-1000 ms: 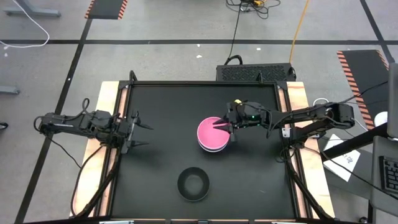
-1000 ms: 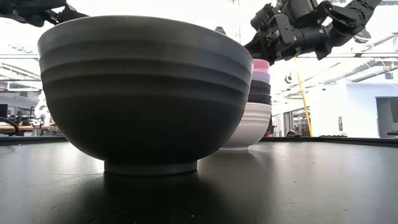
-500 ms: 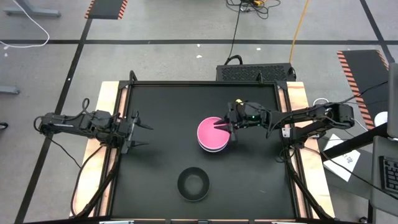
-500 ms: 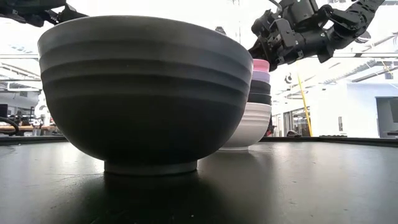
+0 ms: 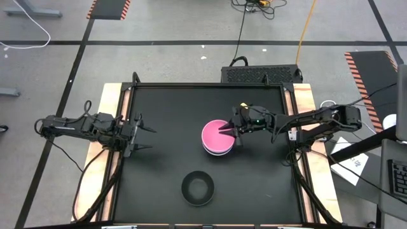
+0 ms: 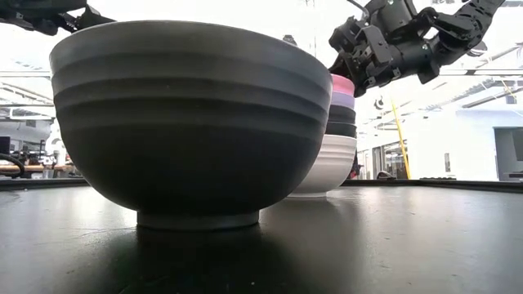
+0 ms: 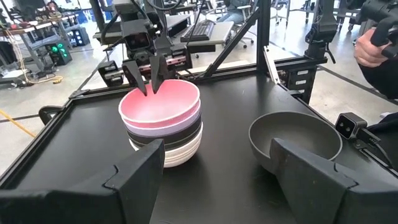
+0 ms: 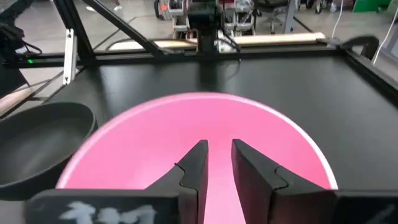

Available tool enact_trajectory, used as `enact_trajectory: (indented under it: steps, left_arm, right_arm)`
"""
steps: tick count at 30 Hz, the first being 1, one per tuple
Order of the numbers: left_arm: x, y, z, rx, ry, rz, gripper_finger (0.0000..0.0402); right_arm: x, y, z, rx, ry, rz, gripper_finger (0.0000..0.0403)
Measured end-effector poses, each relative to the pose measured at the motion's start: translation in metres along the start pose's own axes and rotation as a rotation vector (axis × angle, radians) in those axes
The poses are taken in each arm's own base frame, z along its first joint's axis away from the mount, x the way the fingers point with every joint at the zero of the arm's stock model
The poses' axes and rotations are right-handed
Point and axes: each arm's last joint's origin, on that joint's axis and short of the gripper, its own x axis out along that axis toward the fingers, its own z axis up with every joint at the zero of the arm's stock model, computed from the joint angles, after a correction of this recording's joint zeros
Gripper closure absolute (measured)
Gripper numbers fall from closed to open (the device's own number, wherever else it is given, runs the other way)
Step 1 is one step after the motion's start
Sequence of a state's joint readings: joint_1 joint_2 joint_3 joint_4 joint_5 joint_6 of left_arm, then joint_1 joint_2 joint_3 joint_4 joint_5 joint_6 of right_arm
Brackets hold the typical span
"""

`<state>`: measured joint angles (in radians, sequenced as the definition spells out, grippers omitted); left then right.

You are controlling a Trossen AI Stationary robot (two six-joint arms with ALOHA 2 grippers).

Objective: Nest bowls inside each other
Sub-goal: Stack the pink bowl on top of the purple bowl, then stack the black bowl on top of the pink bowl

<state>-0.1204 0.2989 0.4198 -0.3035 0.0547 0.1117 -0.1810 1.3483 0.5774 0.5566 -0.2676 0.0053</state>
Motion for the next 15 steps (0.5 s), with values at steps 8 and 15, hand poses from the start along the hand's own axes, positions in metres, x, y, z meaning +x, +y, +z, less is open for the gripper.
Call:
enact_trajectory:
  steps: [8,15]
  left_arm:
    - [0.0000,-0.0002,0.0000,-0.001,-0.001,-0.006,0.0108]
    - [0.0000,-0.0002,-0.0001,0.000,0.001,-0.007,0.0108]
  right_arm:
    - [0.0055,-0.0015,-0.0033,0.008,-0.009,0.000,0.0341]
    - [0.0054,-0.0006,0.0021,-0.015,-0.062,0.004,0.0341]
